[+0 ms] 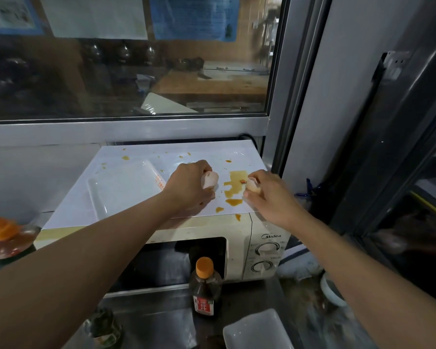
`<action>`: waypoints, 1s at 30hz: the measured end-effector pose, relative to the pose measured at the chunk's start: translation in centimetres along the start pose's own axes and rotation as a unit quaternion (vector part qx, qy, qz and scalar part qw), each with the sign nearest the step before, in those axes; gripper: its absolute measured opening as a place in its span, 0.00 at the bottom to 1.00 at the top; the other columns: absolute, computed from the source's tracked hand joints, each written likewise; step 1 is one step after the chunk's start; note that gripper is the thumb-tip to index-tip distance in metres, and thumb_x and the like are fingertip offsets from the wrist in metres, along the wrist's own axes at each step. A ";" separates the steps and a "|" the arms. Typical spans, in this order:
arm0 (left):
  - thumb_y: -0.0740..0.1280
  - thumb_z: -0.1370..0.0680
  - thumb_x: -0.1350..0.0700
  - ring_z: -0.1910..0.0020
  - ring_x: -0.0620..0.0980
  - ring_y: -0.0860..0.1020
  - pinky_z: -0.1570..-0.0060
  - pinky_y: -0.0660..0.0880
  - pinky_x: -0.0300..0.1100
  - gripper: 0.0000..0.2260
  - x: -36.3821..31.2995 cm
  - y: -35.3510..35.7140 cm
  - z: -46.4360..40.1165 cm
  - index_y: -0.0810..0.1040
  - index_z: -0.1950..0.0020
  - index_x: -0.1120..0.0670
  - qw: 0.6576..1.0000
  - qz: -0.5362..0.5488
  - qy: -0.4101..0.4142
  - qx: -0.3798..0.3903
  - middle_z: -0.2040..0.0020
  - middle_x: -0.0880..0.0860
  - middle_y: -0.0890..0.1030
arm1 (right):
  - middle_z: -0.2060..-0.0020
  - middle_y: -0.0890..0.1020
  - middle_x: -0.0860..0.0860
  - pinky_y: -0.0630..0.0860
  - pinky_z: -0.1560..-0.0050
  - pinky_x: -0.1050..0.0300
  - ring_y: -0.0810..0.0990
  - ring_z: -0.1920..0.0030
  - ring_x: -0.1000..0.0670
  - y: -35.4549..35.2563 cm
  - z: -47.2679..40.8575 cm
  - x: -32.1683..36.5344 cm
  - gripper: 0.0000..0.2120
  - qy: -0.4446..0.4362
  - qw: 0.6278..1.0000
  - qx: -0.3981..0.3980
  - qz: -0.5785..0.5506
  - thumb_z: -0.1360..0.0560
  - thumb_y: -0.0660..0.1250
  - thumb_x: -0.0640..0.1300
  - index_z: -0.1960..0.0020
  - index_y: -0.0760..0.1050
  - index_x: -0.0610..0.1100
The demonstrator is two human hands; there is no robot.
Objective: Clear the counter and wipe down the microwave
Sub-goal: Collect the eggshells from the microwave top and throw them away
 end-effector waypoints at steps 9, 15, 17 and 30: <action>0.75 0.32 0.52 0.50 0.53 0.77 0.56 0.71 0.41 0.22 -0.5 0.0 0.3 0.75 0.40 0.54 1.000 -0.008 0.008 0.007 0.47 0.54 0.81 | 0.36 0.70 0.49 0.60 0.39 0.54 0.63 0.36 0.48 0.6 0.2 -0.7 0.21 -0.006 0.996 0.037 0.075 0.21 0.55 0.53 0.30 0.63 0.47; 0.75 0.32 0.52 0.51 0.52 0.76 0.56 0.70 0.40 0.22 -0.6 0.0 0.4 0.75 0.40 0.54 1.000 -0.005 0.007 0.006 0.46 0.53 0.81 | 0.36 0.69 0.49 0.59 0.39 0.53 0.61 0.36 0.48 0.9 0.3 -0.7 0.20 -0.023 0.995 0.042 0.087 0.20 0.52 0.54 0.31 0.65 0.49; 0.75 0.32 0.52 0.51 0.52 0.76 0.56 0.70 0.40 0.22 -0.6 -0.1 0.5 0.75 0.40 0.54 1.000 -0.006 0.007 0.006 0.46 0.53 0.81 | 0.36 0.69 0.50 0.59 0.38 0.52 0.61 0.36 0.48 1.0 0.3 -0.7 0.21 -0.025 0.995 0.045 0.087 0.21 0.51 0.56 0.31 0.64 0.49; 0.75 0.32 0.52 0.53 0.49 0.74 0.57 0.69 0.39 0.22 -1.0 0.0 0.8 0.75 0.41 0.54 1.000 0.004 0.007 0.000 0.46 0.53 0.80 | 0.39 0.69 0.49 0.61 0.40 0.53 0.63 0.38 0.48 1.0 0.5 -0.9 0.24 -0.039 0.992 0.030 0.114 0.24 0.62 0.54 0.31 0.65 0.48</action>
Point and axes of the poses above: each hand's wrist, its own z-axis away from the middle knuckle, its own y-axis out of the palm, x = y × z, the point moved 4 cm from there along -z, towards the middle knuckle
